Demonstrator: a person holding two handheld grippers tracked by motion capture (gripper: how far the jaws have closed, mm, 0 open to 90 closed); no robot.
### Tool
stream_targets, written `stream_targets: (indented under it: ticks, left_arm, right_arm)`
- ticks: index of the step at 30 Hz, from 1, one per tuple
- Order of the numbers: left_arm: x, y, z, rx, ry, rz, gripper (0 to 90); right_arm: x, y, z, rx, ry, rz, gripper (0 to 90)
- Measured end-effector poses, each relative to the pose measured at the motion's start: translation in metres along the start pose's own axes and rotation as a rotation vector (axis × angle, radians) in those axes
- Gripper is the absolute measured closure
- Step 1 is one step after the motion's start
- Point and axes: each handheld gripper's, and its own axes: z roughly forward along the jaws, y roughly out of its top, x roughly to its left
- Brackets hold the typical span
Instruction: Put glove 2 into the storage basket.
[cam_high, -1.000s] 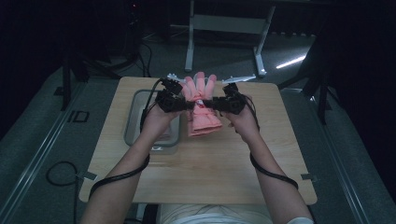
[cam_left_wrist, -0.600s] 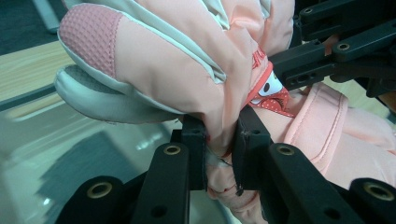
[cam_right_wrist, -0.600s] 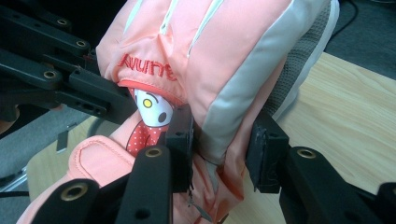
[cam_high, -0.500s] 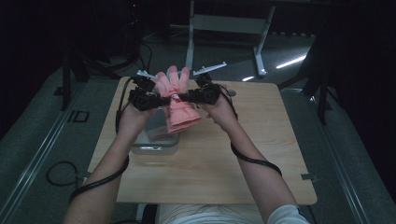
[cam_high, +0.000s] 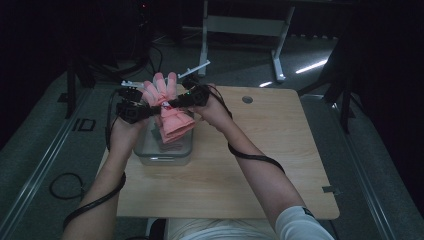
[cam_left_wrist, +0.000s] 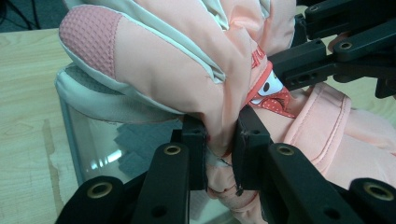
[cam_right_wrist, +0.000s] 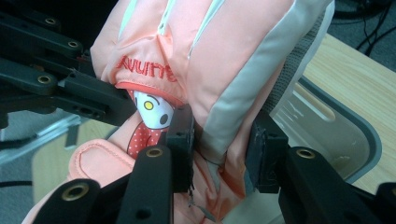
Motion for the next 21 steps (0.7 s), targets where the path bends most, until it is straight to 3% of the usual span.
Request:
stream_targets:
  ticks: [5,9,10,12,14,15,17,18,21]
  left_arm:
    - [0.014,-0.010,0.019,0.014,-0.018,-0.034,77.0]
    - [0.024,-0.018,0.033,0.048,-0.047,-0.052,77.0]
    - [0.029,-0.026,0.043,0.068,-0.051,-0.055,77.0]
    - [0.033,-0.033,0.051,0.088,-0.064,-0.079,77.0]
    - [0.035,-0.037,0.059,0.111,-0.061,-0.074,76.9]
    - [0.038,-0.040,0.062,0.124,-0.070,-0.094,76.8]
    - [0.040,-0.044,0.068,0.142,-0.064,-0.086,76.8]
    - [0.043,-0.045,0.070,0.144,-0.069,-0.105,76.7]
    - [0.046,-0.046,0.076,0.169,-0.054,-0.110,76.5]
  right_arm:
    - [-0.006,-0.005,0.019,0.039,-0.027,0.015,66.2]
    - [-0.011,-0.012,0.031,0.063,-0.030,0.035,66.3]
    - [-0.012,-0.016,0.036,0.078,-0.030,0.042,66.3]
    - [-0.016,-0.028,0.051,0.116,-0.029,0.065,66.4]
    - [-0.019,-0.035,0.059,0.125,-0.027,0.090,66.3]
    - [-0.020,-0.039,0.062,0.133,-0.023,0.104,66.3]
    - [-0.022,-0.045,0.069,0.155,-0.022,0.122,66.3]
    - [-0.024,-0.048,0.072,0.150,-0.016,0.136,66.3]
    - [-0.027,-0.052,0.079,0.148,-0.010,0.180,66.3]
